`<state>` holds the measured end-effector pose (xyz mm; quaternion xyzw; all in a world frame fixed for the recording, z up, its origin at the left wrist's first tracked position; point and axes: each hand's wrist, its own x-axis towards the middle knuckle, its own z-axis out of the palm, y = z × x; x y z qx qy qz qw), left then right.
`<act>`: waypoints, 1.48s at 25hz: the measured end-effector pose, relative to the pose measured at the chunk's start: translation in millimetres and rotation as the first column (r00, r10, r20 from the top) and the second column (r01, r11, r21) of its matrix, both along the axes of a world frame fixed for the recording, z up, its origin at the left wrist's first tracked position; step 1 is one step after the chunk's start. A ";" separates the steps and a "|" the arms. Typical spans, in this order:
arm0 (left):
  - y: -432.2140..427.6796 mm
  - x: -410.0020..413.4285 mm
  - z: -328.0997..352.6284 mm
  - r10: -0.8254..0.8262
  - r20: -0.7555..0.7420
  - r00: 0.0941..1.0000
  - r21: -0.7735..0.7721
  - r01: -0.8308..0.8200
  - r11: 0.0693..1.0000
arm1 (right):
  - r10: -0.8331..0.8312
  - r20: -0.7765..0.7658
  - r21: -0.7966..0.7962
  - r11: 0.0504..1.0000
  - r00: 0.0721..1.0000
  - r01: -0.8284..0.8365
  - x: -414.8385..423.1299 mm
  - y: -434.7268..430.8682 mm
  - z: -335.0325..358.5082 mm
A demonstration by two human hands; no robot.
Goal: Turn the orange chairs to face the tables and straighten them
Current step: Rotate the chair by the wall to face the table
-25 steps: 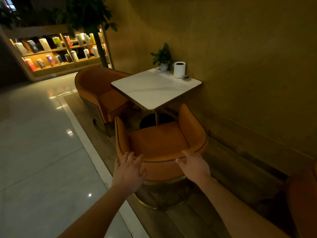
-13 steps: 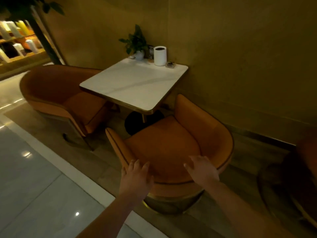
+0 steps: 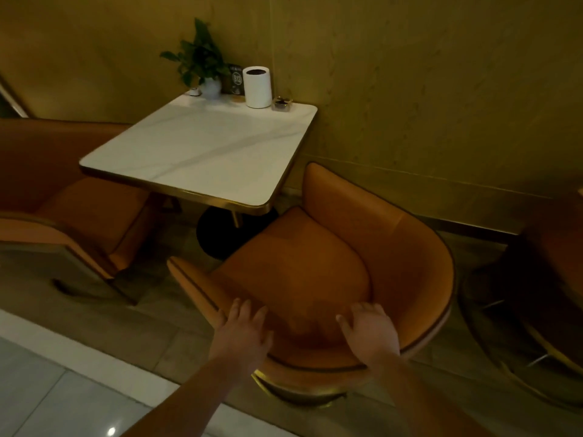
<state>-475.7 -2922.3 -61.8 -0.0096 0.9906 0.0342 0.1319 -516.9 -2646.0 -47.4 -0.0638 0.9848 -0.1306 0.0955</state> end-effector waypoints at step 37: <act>48.8 -180.4 -103.4 -0.214 -0.229 0.950 0.034 0.227 0.973 | -0.275 -0.389 0.299 0.865 0.879 0.403 -106.7 74.3 -47.5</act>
